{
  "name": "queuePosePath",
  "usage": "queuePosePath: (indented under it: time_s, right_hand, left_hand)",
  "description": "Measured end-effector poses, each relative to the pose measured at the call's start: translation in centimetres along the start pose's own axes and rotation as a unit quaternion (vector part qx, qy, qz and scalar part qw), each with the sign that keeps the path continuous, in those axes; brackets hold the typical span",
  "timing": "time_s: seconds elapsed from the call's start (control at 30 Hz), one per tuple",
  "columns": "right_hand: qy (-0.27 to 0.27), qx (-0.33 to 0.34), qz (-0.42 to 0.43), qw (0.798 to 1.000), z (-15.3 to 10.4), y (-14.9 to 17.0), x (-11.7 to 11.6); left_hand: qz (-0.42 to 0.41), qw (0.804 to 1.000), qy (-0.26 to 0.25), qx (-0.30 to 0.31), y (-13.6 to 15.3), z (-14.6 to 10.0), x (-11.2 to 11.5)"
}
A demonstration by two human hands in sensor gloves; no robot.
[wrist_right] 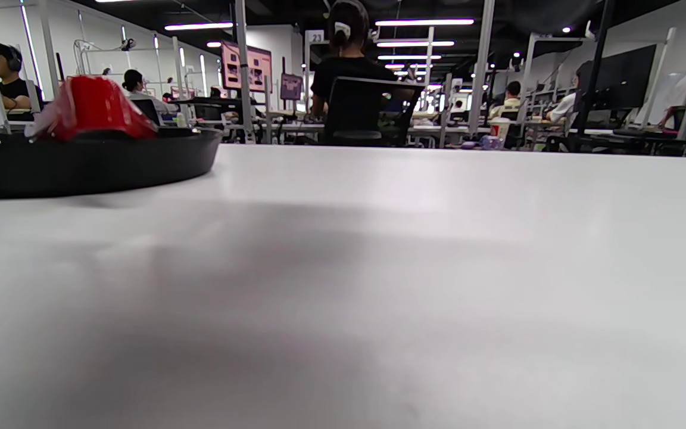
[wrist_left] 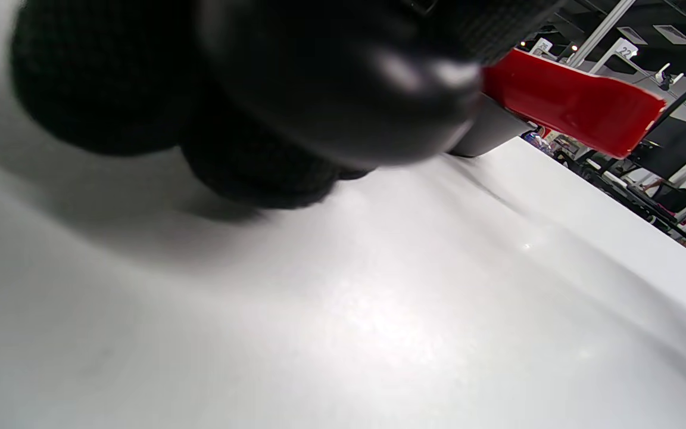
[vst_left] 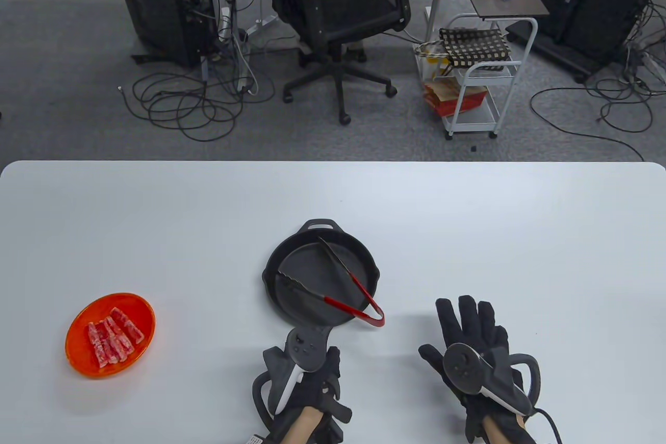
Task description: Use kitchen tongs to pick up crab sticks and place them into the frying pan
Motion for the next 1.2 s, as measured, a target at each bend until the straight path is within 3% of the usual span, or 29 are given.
queuePosePath:
  time_s: [0.1, 0.27, 0.43, 0.6, 0.7, 0.83, 1.0, 1.1, 1.2]
  right_hand:
    - [-0.001, 0.000, 0.000, 1.000, 0.0, 0.0, 0.0]
    - [-0.008, 0.002, 0.000, 1.000, 0.0, -0.2, -0.1]
    - [-0.016, 0.009, -0.004, 1.000, -0.2, -0.5, -0.3]
    - [-0.020, 0.019, -0.006, 1.000, -0.5, -1.0, -0.4]
    - [-0.026, 0.022, -0.004, 0.999, -0.4, -1.2, -0.5]
    - [-0.019, 0.028, -0.002, 0.999, -0.5, -1.7, -0.1]
    - [-0.014, 0.037, 0.008, 0.999, -0.2, -3.4, 0.9]
    - [-0.012, 0.040, 0.015, 0.999, 0.3, -5.2, 1.8]
    - [-0.008, 0.043, 0.035, 0.998, 1.7, -7.7, 2.5]
  left_hand:
    - [0.002, 1.000, -0.014, 0.005, -0.1, -0.5, -0.7]
    - [0.060, 0.995, -0.079, 0.009, 0.2, -1.0, -2.7]
    - [0.043, 0.988, -0.147, 0.010, 1.6, -1.4, -5.5]
    - [0.042, 0.971, -0.230, 0.043, 2.3, -2.0, -8.5]
    - [0.077, 0.960, -0.253, 0.095, 3.1, -1.8, -9.2]
    - [0.128, 0.947, -0.251, 0.155, 4.0, -1.6, -9.9]
    - [0.211, 0.935, -0.225, 0.173, 4.6, -0.7, -9.9]
    - [0.202, 0.933, -0.242, 0.177, 5.7, -0.3, -9.0]
    - [0.183, 0.943, -0.214, 0.176, 6.0, 0.1, -8.7]
Point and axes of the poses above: the tracker on the back of each hand, its own y axis roughly to the little-finger side, its own z axis roughly from the wrist to the fingertips, x = y × z, the point moved 4 cm from there along z, roughly from the wrist to the fingertips, and after that the axes turned 9 degrees about -x, right-handed, at the moved point
